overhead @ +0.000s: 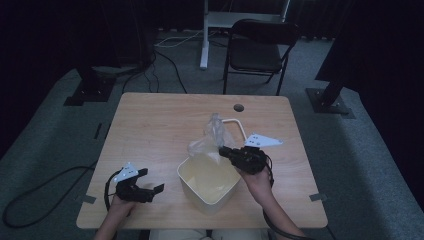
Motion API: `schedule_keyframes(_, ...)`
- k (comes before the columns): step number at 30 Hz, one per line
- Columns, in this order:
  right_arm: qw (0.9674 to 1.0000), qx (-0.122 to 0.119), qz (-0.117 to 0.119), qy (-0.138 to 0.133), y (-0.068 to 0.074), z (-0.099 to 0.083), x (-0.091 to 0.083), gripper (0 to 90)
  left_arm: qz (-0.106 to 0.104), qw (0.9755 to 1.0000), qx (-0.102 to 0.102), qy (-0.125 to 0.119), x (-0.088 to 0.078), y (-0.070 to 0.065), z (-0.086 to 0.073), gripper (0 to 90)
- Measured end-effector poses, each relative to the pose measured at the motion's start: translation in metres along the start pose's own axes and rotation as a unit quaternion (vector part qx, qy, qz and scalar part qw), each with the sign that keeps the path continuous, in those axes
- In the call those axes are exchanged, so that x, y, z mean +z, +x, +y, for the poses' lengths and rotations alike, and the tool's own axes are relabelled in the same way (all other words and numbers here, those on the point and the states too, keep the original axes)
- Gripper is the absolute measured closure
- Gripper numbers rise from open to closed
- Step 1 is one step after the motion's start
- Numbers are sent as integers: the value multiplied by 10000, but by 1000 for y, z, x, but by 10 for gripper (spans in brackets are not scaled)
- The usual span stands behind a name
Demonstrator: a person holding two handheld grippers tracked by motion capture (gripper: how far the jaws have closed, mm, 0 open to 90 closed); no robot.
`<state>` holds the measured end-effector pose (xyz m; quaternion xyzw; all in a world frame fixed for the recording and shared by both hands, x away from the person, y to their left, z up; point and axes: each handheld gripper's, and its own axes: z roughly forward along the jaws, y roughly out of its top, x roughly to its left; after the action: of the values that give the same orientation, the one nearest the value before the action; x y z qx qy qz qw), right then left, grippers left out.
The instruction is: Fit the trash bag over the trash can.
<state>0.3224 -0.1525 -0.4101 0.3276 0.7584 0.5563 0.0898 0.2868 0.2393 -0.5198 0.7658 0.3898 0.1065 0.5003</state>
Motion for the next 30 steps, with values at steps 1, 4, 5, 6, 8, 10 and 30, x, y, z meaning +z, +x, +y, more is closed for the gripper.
schedule_keyframes(1, 10000, 1, -29, 56, -1, -3, -1, 853, -62, 10000, 34, -22, 0, -4, 3, 4)
schedule_keyframes(4, 9999, 48, -8, 149, -3, -10, -4, 853, -169, 9997, 185, 83, 3, -17, 12, 4)
schedule_keyframes(5, 9998, 84, 27, 175, -4, -11, -6, 828, -197, 9994, 241, 130, 4, -21, 14, 4)
schedule_keyframes(6, 9997, 128, 56, 201, -6, -13, -7, 802, -231, 9992, 259, 180, 6, -25, 16, 4)
schedule_keyframes(8, 9994, 236, 133, 211, -8, -16, -10, 711, -316, 9988, 337, 171, 10, -31, 20, 4)
schedule_keyframes(10, 9993, 265, 77, 267, -9, -17, -13, 694, -394, 9984, 351, 191, 15, -34, 22, 4)
schedule_keyframes(30, 9982, 378, 208, 408, -21, -29, -20, 804, -540, 9966, 419, 450, 48, -32, 36, 4)
